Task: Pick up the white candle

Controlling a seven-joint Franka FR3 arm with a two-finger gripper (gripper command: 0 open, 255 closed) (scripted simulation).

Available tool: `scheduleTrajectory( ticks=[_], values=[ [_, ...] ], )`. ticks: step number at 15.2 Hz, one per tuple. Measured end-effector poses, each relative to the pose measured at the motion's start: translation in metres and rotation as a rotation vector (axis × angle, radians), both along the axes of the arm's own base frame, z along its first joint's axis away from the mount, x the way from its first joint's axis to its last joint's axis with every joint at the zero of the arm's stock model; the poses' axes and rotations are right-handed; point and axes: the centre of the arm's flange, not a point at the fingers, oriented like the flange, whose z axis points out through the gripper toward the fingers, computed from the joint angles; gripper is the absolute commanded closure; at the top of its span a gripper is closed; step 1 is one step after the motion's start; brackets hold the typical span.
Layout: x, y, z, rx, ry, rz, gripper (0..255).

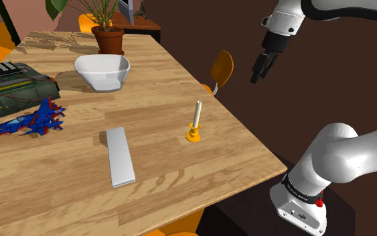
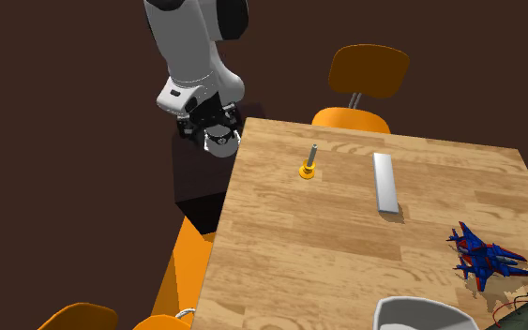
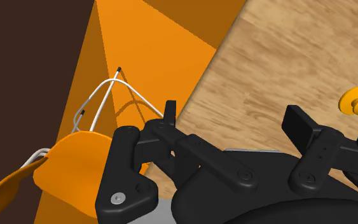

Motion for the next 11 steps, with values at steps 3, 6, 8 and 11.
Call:
scheduleTrajectory(
  ticks=[3,6,8,11],
  values=[
    [-0.002,0.015,-0.005,0.001,-0.021,-0.007,0],
    [-0.005,0.051,-0.020,0.003,-0.069,-0.023,0],
    [-0.006,0.075,-0.029,0.005,-0.104,-0.036,0],
    [-0.007,0.112,-0.042,0.008,-0.157,-0.054,0]
  ],
)
